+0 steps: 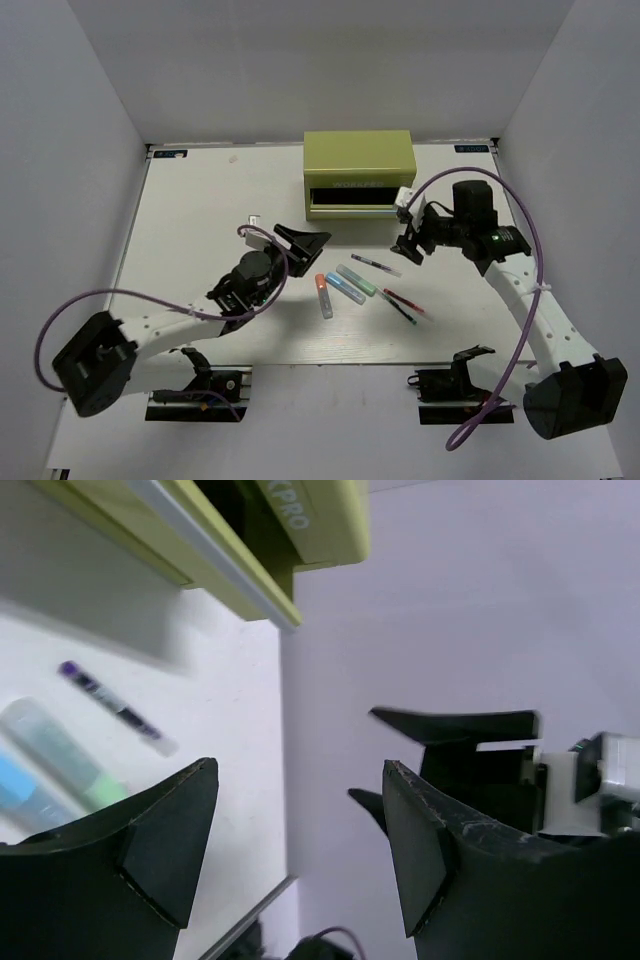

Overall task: Sort the stationery into containers
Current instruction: Pick up the pen from the center of the board.

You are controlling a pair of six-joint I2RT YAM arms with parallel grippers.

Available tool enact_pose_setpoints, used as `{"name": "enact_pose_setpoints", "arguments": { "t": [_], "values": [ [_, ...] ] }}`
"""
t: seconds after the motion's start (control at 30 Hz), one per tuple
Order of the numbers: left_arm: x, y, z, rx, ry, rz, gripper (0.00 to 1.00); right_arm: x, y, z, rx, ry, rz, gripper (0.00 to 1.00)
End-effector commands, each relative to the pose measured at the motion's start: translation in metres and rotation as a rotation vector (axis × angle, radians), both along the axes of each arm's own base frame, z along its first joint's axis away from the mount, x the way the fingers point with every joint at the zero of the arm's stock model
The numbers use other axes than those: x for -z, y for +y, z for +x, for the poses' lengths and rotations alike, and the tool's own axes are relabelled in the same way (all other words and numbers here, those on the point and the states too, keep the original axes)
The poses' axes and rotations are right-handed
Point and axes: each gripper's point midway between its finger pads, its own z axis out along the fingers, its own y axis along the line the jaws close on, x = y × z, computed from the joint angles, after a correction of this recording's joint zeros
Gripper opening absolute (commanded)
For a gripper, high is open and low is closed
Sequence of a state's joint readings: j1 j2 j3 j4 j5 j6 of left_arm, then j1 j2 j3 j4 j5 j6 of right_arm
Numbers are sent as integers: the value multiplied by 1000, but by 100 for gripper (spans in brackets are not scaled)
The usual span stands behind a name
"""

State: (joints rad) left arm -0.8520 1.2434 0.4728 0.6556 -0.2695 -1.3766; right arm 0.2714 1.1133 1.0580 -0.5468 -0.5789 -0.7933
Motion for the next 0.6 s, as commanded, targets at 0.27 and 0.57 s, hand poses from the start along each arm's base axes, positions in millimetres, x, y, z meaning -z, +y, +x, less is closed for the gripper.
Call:
{"name": "enact_pose_setpoints", "arguments": {
  "t": [0.27, 0.57],
  "values": [
    [47, 74, -52, 40, 172, 518, 25, 78, 38, -60, -90, 292, 30, 31],
    [61, 80, -69, 102, 234, 585, 72, 128, 57, -43, 2, 383, -89, 52]
  ]
}}
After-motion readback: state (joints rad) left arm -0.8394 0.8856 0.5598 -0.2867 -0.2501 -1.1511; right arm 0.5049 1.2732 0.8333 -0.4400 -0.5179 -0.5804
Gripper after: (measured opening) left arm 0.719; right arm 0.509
